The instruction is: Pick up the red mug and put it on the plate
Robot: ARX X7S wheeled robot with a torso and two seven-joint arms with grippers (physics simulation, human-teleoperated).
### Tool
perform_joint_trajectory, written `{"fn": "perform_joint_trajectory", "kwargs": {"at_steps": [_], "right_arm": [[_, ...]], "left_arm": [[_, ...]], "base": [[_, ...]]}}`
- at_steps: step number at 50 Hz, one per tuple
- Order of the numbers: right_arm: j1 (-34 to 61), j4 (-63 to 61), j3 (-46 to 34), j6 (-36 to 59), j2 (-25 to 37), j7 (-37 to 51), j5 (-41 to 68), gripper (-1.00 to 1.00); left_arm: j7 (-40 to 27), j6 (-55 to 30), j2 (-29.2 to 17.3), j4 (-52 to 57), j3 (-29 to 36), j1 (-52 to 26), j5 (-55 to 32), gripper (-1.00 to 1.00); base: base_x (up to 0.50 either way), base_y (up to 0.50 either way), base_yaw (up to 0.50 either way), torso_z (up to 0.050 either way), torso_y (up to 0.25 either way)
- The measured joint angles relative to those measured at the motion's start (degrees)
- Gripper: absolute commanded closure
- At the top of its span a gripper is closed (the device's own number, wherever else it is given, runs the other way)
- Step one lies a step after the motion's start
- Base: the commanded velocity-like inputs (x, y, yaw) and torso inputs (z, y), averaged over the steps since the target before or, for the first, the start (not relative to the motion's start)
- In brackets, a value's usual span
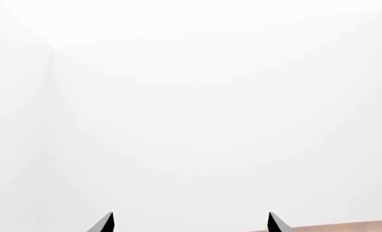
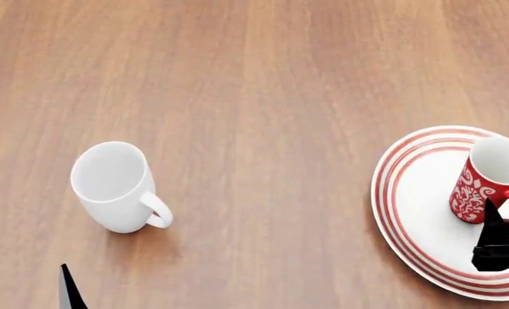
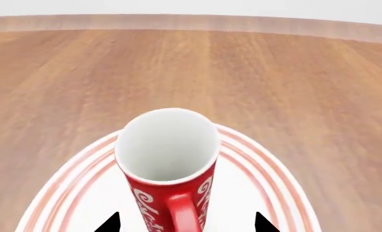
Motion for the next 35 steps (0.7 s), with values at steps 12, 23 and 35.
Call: {"fn": "perform_joint_trajectory", "kwargs": {"at_steps": [12,23,35], "right_arm": [[-2.71,-5.83,0.83,0.81,1.69,0.0,1.61,-1.0],[-7.04,-15.31,2.11,1.18,4.64,0.41,3.98,-1.0],[-13.96,-31.4,5.46,1.85,10.95,3.67,8.1,-1.0]], "left_arm": [[-0.77,-0.3,-0.2,0.15,0.5,-0.22,0.13,-1.0],[-1.94,0.68,-0.34,-0.32,1.45,-0.82,0.25,-1.0],[-2.77,0.48,-0.85,-0.25,3.23,-1.65,0.11,-1.0]], "base": [[0.0,0.0,0.0,0.0,0.0],[0.0,0.0,0.0,0.0,0.0],[0.0,0.0,0.0,0.0,0.0]]}}
